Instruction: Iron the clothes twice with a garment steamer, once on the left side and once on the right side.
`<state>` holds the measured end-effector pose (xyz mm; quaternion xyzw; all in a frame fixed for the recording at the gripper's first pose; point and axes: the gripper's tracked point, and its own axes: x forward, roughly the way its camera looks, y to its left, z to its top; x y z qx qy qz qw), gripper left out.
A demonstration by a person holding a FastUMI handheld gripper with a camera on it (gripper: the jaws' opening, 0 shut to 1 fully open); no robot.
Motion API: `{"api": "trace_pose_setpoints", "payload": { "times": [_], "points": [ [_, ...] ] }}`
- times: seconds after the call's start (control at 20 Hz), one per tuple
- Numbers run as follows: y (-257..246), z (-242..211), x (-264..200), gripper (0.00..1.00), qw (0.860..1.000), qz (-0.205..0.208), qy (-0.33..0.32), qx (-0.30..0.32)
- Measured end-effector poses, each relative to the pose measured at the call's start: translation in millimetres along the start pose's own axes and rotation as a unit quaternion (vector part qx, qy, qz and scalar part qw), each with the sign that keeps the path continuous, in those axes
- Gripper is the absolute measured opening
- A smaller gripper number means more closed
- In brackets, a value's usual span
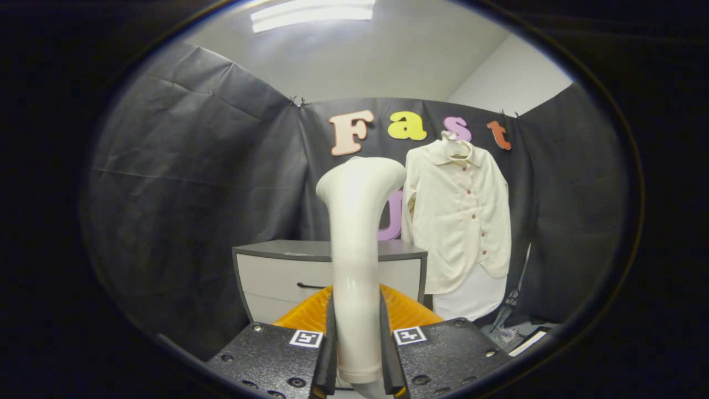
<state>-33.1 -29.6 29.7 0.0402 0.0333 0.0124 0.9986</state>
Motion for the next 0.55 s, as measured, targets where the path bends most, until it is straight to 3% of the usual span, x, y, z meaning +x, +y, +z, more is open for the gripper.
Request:
{"api": "trace_pose_setpoints", "payload": {
  "times": [0.55],
  "points": [
    [-3.1, -2.3, 4.7, 0.32, 1.0, -0.005, 0.001, -0.007]
  ]
}}
